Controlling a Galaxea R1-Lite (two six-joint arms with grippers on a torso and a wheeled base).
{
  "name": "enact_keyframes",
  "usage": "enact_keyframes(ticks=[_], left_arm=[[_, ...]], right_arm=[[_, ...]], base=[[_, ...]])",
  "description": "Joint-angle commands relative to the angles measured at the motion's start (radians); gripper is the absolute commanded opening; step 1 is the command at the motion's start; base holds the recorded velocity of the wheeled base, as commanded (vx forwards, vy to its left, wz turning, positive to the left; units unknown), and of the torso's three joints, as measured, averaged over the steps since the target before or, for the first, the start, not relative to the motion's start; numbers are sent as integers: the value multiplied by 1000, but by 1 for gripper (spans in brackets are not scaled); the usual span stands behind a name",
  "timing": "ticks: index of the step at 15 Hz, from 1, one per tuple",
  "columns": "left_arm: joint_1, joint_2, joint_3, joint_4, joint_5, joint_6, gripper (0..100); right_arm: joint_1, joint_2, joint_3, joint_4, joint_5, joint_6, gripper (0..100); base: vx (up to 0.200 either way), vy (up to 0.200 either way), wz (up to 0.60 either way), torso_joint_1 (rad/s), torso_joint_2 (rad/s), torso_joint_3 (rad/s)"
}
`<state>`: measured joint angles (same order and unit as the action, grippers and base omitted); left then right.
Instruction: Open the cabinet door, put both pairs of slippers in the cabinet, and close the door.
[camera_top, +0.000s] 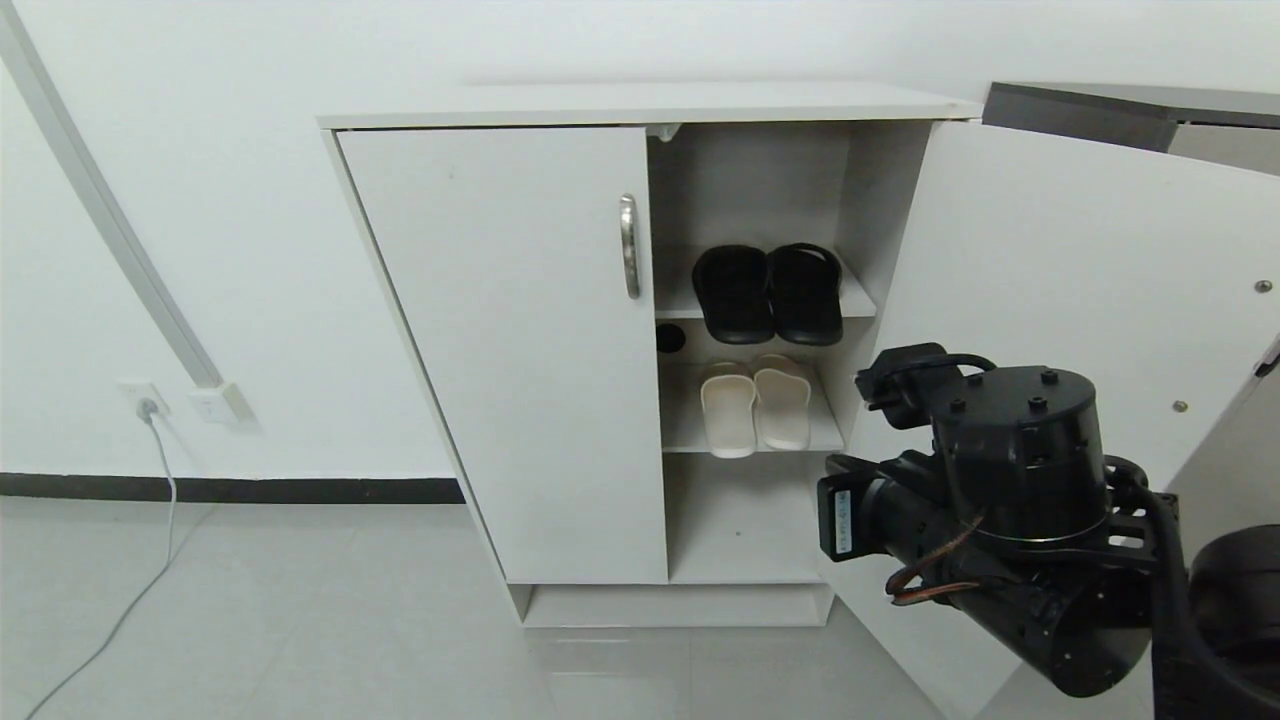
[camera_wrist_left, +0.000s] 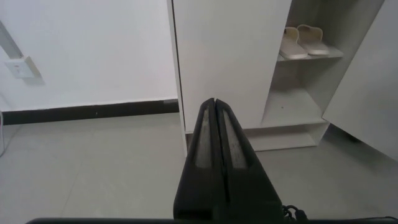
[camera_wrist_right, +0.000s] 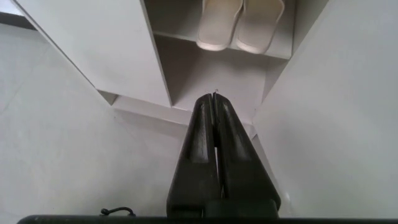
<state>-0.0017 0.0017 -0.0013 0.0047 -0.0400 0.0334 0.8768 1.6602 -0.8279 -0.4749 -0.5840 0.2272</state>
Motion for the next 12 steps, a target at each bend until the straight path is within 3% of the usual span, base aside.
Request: enact_keyframes(ticks=[1,8,12], left_arm=[[0,0,0,0,0,0,0],[0,0,0,0,0,0,0],[0,0,0,0,0,0,0]], right_arm=[[1,9,1,-1,0,0,0],[1,1,4,-1,0,-16,0],[-1,0,6,-1,0,-14,0]], base=[[0,0,0,0,0,0],[0,0,0,0,0,0],[0,0,0,11,-218,-312]])
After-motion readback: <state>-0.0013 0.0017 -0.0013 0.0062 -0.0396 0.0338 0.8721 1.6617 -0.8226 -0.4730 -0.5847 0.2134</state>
